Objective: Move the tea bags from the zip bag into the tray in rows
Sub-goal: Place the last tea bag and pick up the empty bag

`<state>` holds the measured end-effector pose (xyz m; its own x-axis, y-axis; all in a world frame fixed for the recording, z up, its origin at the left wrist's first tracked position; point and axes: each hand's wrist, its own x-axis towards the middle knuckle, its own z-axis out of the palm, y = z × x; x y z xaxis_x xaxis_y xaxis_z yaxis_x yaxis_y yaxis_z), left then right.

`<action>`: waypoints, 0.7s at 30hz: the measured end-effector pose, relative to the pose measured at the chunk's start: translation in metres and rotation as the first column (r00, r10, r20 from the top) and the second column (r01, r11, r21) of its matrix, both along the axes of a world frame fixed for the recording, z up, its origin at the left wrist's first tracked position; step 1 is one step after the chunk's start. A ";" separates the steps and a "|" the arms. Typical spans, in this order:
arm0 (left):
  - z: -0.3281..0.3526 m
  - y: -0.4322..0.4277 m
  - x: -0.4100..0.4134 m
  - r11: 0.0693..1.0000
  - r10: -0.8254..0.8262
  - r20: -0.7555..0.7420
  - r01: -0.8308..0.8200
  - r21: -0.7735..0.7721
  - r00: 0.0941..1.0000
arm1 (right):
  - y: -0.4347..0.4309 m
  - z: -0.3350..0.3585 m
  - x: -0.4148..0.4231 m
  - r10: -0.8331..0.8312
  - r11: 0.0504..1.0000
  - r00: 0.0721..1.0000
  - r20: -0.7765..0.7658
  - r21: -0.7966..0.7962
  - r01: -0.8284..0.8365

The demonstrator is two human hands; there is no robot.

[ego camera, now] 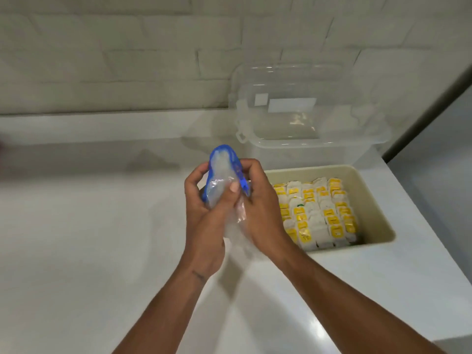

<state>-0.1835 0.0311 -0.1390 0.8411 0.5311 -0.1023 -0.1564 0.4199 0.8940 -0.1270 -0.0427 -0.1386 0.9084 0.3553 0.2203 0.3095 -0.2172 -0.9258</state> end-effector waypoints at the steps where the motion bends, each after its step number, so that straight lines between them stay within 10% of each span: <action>1: 0.002 -0.006 0.004 1.000 0.027 -0.006 -0.027 0.007 1.000 | -0.004 0.003 -0.003 0.041 0.999 0.999 0.027 -0.037 -0.040; 4: 0.005 -0.017 0.017 0.990 0.142 -0.013 -0.142 -0.002 0.990 | -0.027 0.010 -0.008 0.028 0.996 0.998 0.065 -0.087 -0.022; 8: 0.007 -0.040 0.031 0.932 0.126 0.072 -0.143 0.332 0.989 | -0.065 0.028 -0.022 0.302 0.795 0.814 -0.497 0.602 0.073; 13: 0.007 -0.092 0.043 0.544 -0.145 0.166 -0.062 0.837 0.975 | -0.103 0.042 -0.025 0.145 0.650 0.763 -0.630 0.642 0.406; 16: 0.004 -0.127 0.040 0.684 -0.397 0.207 0.138 0.716 0.894 | -0.128 0.041 -0.020 -0.052 0.593 0.764 -0.643 0.596 0.542; 21: 0.011 -0.179 0.029 0.876 -0.344 0.194 0.239 0.419 0.919 | -0.159 0.034 -0.031 -0.272 0.656 0.803 -0.531 0.508 0.558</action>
